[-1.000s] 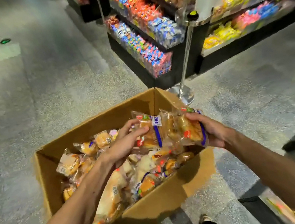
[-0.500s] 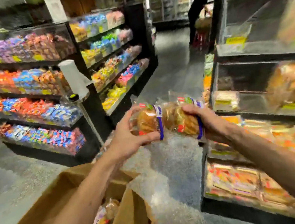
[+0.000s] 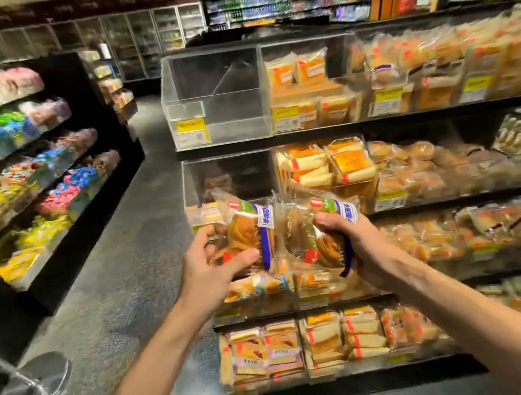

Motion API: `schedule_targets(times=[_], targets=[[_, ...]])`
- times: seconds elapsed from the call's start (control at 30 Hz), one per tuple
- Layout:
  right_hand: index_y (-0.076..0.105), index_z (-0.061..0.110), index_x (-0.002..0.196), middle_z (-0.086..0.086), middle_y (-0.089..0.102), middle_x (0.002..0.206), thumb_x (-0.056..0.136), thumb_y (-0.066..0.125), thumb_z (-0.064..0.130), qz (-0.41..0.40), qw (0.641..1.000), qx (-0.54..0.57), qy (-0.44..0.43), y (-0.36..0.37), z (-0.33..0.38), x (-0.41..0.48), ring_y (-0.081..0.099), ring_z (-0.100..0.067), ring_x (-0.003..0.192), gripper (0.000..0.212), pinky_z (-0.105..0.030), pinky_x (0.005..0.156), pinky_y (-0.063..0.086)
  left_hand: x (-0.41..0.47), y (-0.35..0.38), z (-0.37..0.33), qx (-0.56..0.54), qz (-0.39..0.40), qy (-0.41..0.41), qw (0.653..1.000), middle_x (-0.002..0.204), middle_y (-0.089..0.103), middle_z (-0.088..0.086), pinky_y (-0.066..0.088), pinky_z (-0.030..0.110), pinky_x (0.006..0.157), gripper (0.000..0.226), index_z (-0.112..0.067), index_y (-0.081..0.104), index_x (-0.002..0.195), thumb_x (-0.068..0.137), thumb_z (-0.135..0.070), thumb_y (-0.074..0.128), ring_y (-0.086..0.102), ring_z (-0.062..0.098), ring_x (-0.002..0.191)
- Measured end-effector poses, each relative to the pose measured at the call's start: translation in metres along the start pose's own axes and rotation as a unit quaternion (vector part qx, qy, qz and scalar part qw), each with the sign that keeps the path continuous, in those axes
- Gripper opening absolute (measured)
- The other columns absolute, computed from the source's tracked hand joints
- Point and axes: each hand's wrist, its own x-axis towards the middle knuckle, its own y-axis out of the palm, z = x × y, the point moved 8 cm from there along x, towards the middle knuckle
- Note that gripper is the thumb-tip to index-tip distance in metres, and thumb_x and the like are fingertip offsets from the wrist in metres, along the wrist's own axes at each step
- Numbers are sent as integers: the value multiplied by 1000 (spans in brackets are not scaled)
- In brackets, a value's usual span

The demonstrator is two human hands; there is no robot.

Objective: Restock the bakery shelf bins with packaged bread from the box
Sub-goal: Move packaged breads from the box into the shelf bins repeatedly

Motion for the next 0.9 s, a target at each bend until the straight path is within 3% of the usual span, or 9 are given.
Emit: schedule_targets(times=[0.17, 0.23, 0.5, 0.67, 0.73, 0.83, 0.9], targets=[[57, 5, 130, -12, 75, 100, 71, 77, 27, -29, 999, 11, 8, -69, 3, 17, 74, -22, 83, 65, -31, 66, 59, 36, 58, 10, -65, 30, -41, 997, 111, 73, -5, 49, 50, 102, 60, -32, 68, 112, 56, -34, 90, 65, 18, 115], [58, 4, 129, -11, 75, 97, 71, 77, 26, -43, 999, 20, 6, -86, 3, 27, 73, -20, 79, 65, -30, 63, 59, 52, 73, 16, -76, 56, -60, 994, 115, 73, 1, 47, 54, 104, 62, -31, 69, 114, 56, -38, 90, 64, 21, 118], [56, 9, 133, -15, 73, 109, 64, 85, 28, -132, 991, 26, 10, -151, 11, 82, 73, -24, 88, 78, -33, 64, 59, 152, 123, 35, -54, 70, -91, 992, 102, 75, 9, 52, 46, 97, 81, -23, 57, 115, 46, -40, 96, 71, 26, 101], [57, 10, 131, -15, 73, 113, 52, 87, 36, -199, 980, 28, -2, -205, 32, 94, 73, -25, 93, 88, -33, 72, 60, 208, 190, 31, -87, 140, -90, 982, 96, 76, 7, 53, 39, 90, 46, -23, 61, 108, 67, -18, 83, 70, 24, 96], [56, 9, 132, -16, 72, 115, 53, 87, 37, -224, 974, 35, -1, -229, 37, 92, 72, -27, 96, 90, -35, 74, 60, 217, 223, 28, -105, 173, -94, 975, 95, 77, 3, 55, 36, 83, 49, -22, 62, 109, 65, -18, 84, 71, 21, 96], [61, 6, 128, -16, 74, 107, 64, 82, 30, -251, 966, 61, -1, -263, 45, 85, 73, -25, 86, 72, -37, 75, 61, 229, 266, 27, -124, 205, -94, 966, 102, 76, 5, 56, 28, 73, 49, -21, 61, 115, 73, -16, 83, 73, 18, 95], [64, 6, 125, -14, 75, 101, 70, 77, 28, -262, 963, 68, -1, -285, 51, 81, 73, -24, 81, 60, -38, 75, 61, 237, 294, 25, -119, 227, -99, 961, 108, 75, 7, 56, 33, 80, 50, -22, 59, 121, 76, -18, 80, 73, 19, 97]])
